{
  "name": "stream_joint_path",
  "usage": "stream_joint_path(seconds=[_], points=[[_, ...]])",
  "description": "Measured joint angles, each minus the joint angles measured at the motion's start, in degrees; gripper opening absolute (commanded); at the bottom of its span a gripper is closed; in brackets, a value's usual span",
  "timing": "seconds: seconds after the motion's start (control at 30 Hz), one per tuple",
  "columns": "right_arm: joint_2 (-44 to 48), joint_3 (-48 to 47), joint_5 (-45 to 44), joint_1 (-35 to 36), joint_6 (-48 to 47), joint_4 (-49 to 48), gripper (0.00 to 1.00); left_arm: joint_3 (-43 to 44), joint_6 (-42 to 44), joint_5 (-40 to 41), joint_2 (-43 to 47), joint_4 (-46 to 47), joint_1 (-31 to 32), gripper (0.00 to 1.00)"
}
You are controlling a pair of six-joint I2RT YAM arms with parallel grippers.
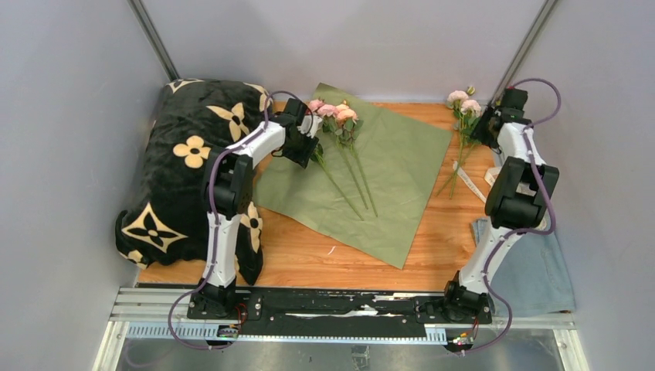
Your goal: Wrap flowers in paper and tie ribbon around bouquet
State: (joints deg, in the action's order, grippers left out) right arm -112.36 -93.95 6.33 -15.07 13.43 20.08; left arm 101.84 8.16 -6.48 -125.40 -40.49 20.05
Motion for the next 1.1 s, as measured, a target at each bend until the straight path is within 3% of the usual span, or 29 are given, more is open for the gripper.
stream_joint_path(seconds=[0.23, 0.53, 0.67, 0.9, 1.1], points=[[-15.04, -9.20, 1.55, -4.31, 0.48, 2.56, 0.45, 8.59, 0.07, 1.16, -7.87, 1.79, 1.18, 0.49], [-22.18, -18.43, 1.27, -3.91, 1.07, 4.79, 0.03, 15.61, 1.33, -0.70, -12.50, 2.89, 2.23, 0.50], [-21.88, -17.77, 0.02, -3.91, 1.03, 4.76, 0.00, 15.85, 3.13, -1.51, -12.50, 2.91, 3.89, 0.52], [-14.60, -11.72, -4.59, -3.93, -0.63, 5.73, 0.00, 17.44, 5.77, -1.97, -11.72, 2.49, 5.42, 0.63], [8.17, 2.08, -10.91, -3.93, -2.86, 2.84, 0.00, 15.15, 9.05, -1.40, -5.07, -0.02, 5.09, 0.76]])
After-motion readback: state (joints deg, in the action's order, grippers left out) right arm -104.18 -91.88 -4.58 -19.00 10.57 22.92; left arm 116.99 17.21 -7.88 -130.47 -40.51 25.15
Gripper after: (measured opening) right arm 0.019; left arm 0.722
